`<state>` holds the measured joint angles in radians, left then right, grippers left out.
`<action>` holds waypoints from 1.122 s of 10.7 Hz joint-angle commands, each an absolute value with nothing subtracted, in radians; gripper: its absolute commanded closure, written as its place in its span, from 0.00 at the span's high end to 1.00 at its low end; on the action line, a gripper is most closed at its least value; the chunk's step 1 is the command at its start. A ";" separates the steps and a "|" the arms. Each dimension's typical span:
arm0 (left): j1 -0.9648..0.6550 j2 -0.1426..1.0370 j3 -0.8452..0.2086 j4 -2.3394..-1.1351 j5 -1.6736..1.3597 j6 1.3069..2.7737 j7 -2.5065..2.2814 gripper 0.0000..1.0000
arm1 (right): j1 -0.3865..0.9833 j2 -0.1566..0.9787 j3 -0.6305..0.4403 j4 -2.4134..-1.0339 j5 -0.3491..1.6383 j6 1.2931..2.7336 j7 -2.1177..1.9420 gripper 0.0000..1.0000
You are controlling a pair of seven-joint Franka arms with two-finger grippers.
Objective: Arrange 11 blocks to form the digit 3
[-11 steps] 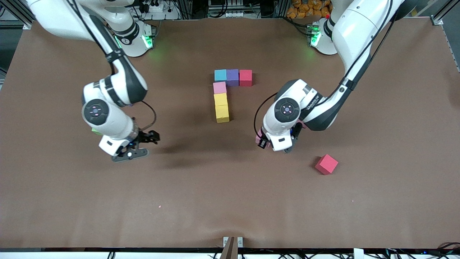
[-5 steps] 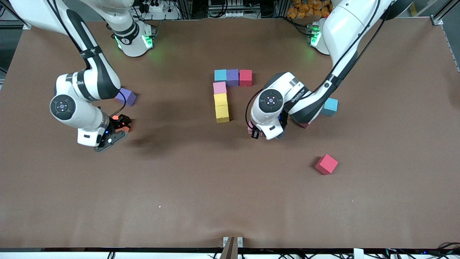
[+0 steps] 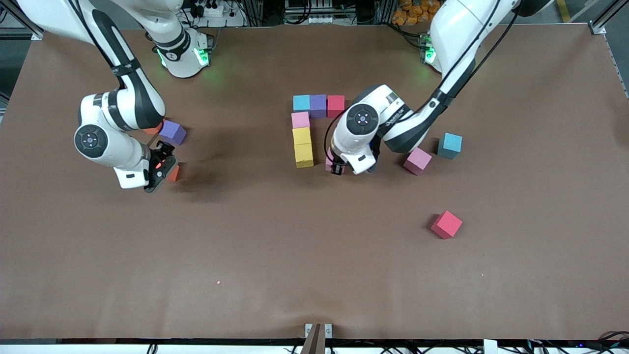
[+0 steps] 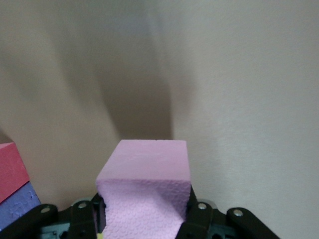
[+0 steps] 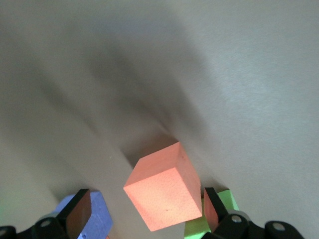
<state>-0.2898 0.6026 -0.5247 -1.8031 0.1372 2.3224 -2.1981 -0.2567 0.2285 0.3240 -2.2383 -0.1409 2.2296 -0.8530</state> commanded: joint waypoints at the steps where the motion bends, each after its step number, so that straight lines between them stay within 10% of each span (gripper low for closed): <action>1: -0.307 0.569 -0.505 -1.884 0.112 2.402 -2.235 0.00 | -0.284 0.192 0.341 -2.292 -0.121 2.256 -1.051 1.00; 12: -0.397 0.545 -0.494 -2.022 0.112 2.580 -2.562 0.00 | -0.296 0.195 0.344 -2.358 -0.120 2.347 -1.213 1.00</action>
